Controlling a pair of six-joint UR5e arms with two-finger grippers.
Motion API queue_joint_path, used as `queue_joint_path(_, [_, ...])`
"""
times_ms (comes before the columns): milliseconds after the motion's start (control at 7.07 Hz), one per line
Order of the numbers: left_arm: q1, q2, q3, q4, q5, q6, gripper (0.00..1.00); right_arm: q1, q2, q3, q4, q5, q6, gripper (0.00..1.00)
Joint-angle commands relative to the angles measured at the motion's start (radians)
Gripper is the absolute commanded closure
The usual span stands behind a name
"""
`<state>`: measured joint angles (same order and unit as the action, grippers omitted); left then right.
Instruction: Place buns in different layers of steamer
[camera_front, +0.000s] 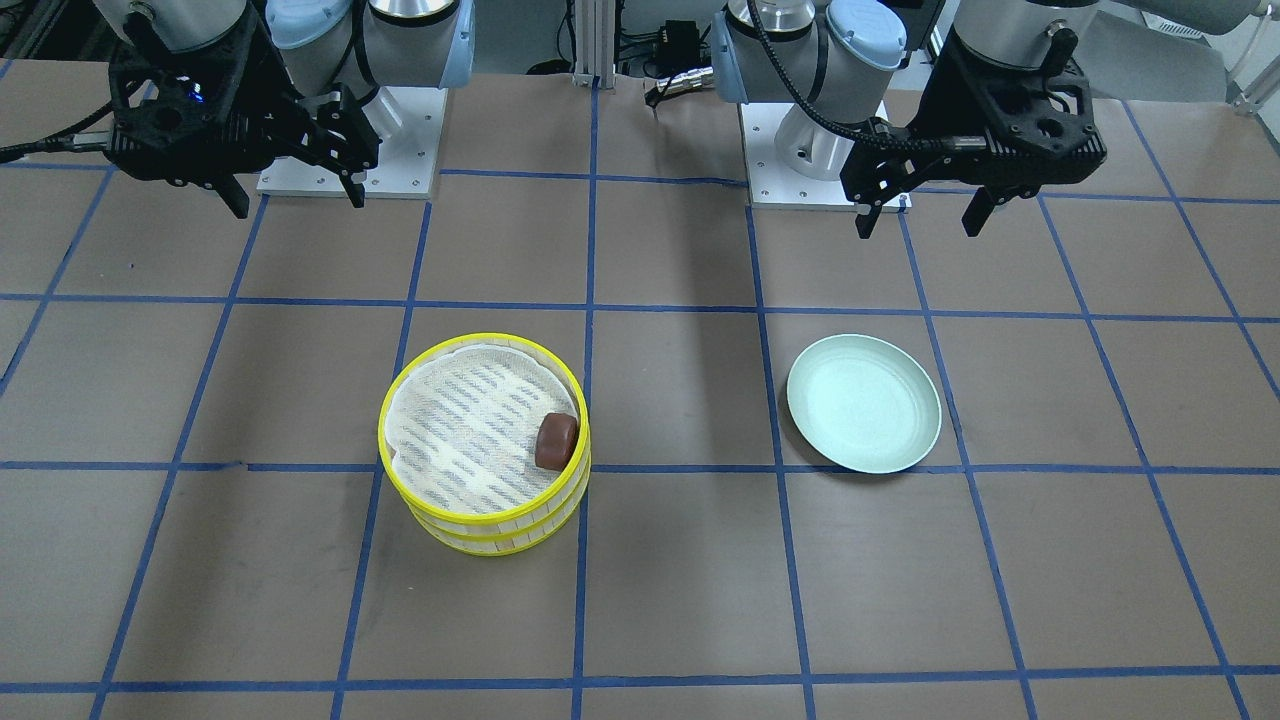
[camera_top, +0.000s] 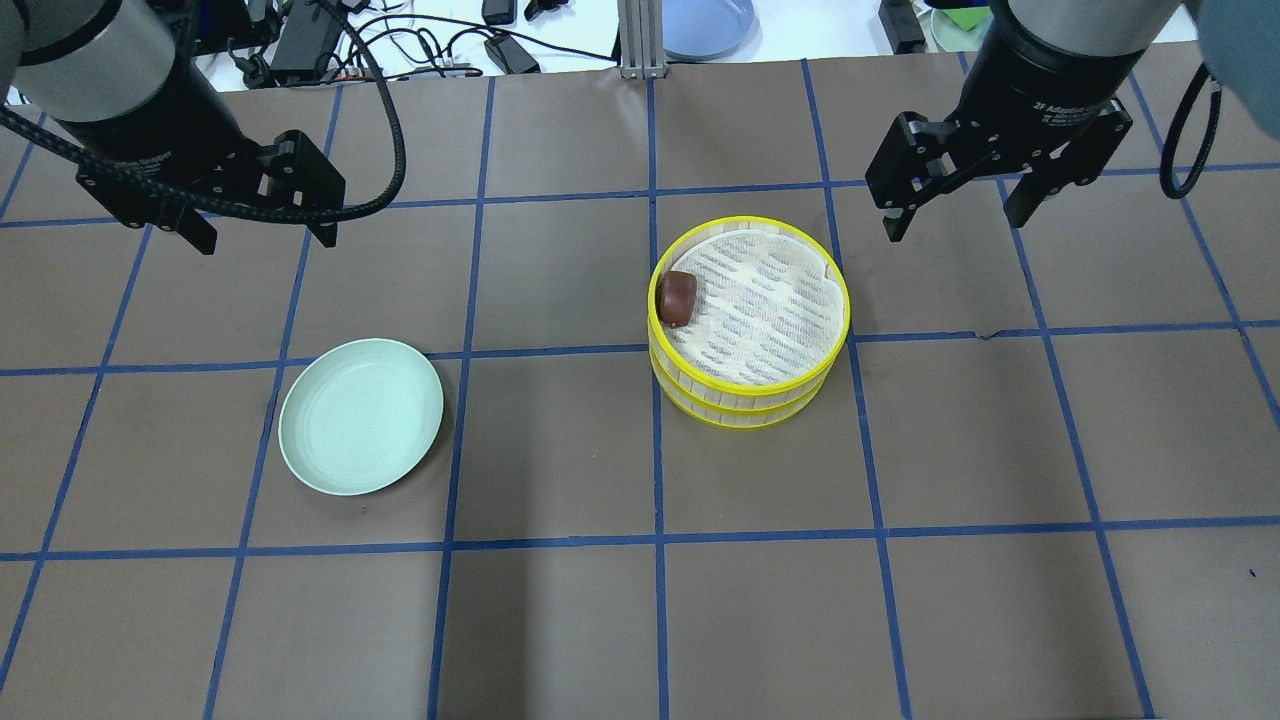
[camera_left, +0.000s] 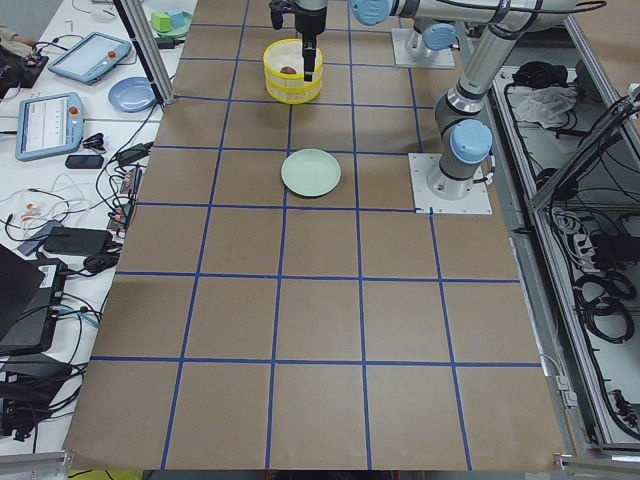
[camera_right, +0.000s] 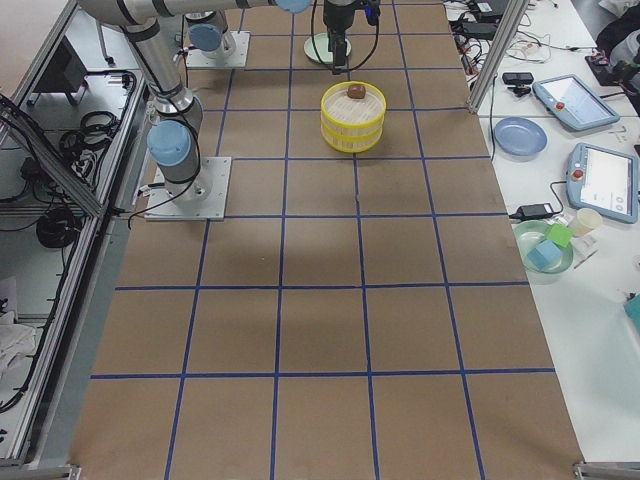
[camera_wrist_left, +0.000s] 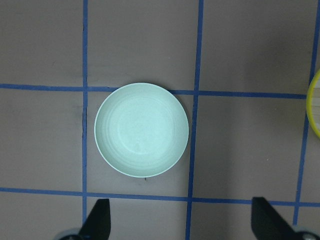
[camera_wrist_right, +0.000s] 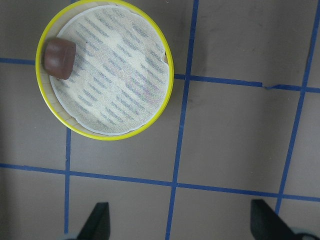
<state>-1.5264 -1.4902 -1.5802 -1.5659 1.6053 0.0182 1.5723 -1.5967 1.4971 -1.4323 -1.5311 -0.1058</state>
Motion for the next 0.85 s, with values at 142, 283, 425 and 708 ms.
queue_joint_path(142, [-0.018, -0.002, -0.010, 0.030, 0.001, 0.011, 0.00, 0.000, 0.000, 0.000, 0.001, 0.000, 0.000, 0.00])
queue_joint_path(283, [-0.018, -0.002, -0.011, 0.030, -0.001, 0.009, 0.00, 0.000, 0.000, 0.000, 0.001, 0.000, 0.000, 0.00])
queue_joint_path(425, [-0.018, -0.002, -0.012, 0.030, -0.001, 0.014, 0.00, 0.000, 0.000, 0.000, 0.001, 0.000, 0.000, 0.00])
queue_joint_path(708, [-0.018, -0.001, -0.014, 0.030, -0.002, 0.017, 0.00, 0.000, 0.000, 0.000, 0.001, 0.000, 0.000, 0.00])
